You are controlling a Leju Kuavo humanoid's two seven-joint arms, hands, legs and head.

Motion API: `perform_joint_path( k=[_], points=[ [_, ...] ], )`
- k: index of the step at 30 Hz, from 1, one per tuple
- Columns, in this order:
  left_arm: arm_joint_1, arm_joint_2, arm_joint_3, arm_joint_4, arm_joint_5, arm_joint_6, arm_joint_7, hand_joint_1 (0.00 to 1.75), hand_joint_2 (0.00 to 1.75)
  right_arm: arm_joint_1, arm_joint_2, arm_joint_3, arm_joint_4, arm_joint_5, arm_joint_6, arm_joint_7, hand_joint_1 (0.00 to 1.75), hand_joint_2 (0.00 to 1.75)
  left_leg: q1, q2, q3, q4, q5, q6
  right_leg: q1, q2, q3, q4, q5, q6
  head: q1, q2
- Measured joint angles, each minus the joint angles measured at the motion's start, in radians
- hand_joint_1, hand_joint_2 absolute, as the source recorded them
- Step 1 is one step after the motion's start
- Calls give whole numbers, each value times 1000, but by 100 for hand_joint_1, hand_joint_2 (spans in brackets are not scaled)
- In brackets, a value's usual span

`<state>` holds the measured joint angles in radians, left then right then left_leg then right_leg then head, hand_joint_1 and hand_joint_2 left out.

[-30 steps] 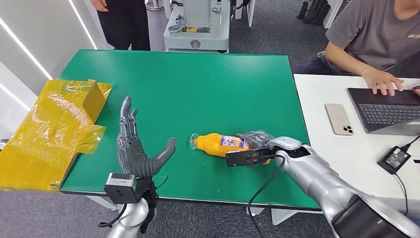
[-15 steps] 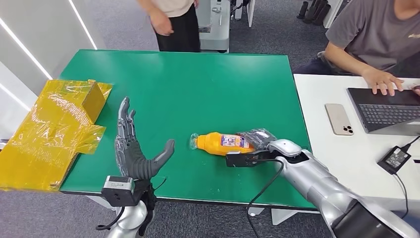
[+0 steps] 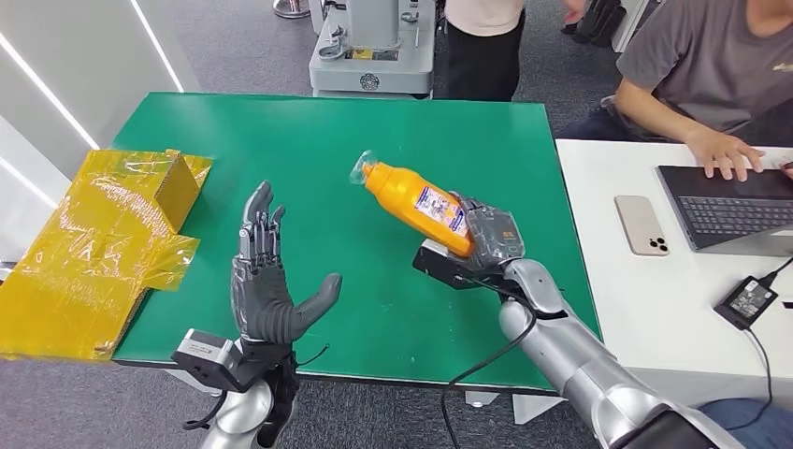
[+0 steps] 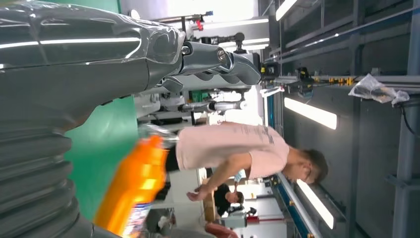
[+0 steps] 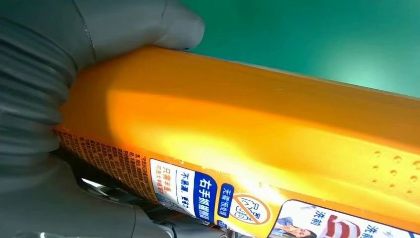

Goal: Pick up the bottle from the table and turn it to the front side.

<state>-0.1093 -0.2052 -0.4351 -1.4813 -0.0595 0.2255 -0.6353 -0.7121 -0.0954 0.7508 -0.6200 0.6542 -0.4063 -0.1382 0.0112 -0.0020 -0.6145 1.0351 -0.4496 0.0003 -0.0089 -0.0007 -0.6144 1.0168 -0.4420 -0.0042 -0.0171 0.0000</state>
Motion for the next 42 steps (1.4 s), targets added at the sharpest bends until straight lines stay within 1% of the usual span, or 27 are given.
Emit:
perform_joint_path(
  k=[3,7,9,12,15,18,20,22,25,31,34,40,42],
  points=[
    [-6,-5,-1,1,7,-14,4,0,175,42,13,-61,-55,11,-103,-34,175,175,0,0,0,0,0,0,0,0,0,0,0,0,0,0],
    [-18,-9,-1,5,19,-24,8,0,175,83,20,-116,-106,14,-145,-59,175,175,0,0,0,0,0,0,0,0,0,0,0,0,0,0],
    [-25,-12,-1,10,36,-33,16,0,175,109,22,-140,-137,15,-193,-95,175,175,0,0,0,0,0,0,0,0,0,0,0,0,0,0],
    [-48,-16,-1,27,61,-36,23,0,175,164,36,-190,-210,52,-261,-178,175,175,0,0,0,0,0,0,0,0,0,0,0,0,0,0],
    [-77,-21,-1,58,91,-41,35,0,175,234,71,-275,-305,143,-270,-304,175,175,0,0,0,-1,0,0,0,0,-1,0,0,0,0,0],
    [-106,-25,-1,98,116,-61,59,0,175,279,112,-354,-374,213,-271,-423,175,175,0,0,0,-1,0,0,0,0,-1,0,0,0,0,0],
    [-126,-29,-1,126,128,-78,80,0,175,299,132,-390,-404,255,-271,-466,175,175,0,0,0,-1,0,0,0,0,-1,0,0,0,0,0],
    [-146,-32,-1,157,139,-96,100,0,175,318,149,-420,-429,293,-271,-492,175,175,0,0,0,-1,0,0,0,0,-1,0,0,0,0,0],
    [-175,-35,-1,203,154,-119,112,0,175,338,166,-437,-445,304,-271,-496,175,175,0,1,0,-1,0,0,0,1,-1,0,0,0,0,0],
    [-212,-40,-3,260,170,-145,112,0,175,346,169,-397,-434,268,-270,-437,175,175,0,1,0,-1,0,0,0,1,-1,0,0,0,0,0],
    [-220,-40,-4,275,172,-150,112,0,175,346,169,-378,-424,264,-270,-429,175,175,0,1,0,-1,0,0,0,1,-1,0,0,0,0,0],
    [-222,-40,-4,280,172,-150,112,0,175,346,169,-373,-420,264,-270,-428,175,175,0,1,0,-1,0,0,0,1,-1,0,0,0,0,0],
    [-224,-39,-5,287,176,-152,105,0,175,341,165,-344,-403,251,-247,-391,175,175,0,1,0,-1,0,0,0,1,-1,0,0,0,0,0]
  ],
)
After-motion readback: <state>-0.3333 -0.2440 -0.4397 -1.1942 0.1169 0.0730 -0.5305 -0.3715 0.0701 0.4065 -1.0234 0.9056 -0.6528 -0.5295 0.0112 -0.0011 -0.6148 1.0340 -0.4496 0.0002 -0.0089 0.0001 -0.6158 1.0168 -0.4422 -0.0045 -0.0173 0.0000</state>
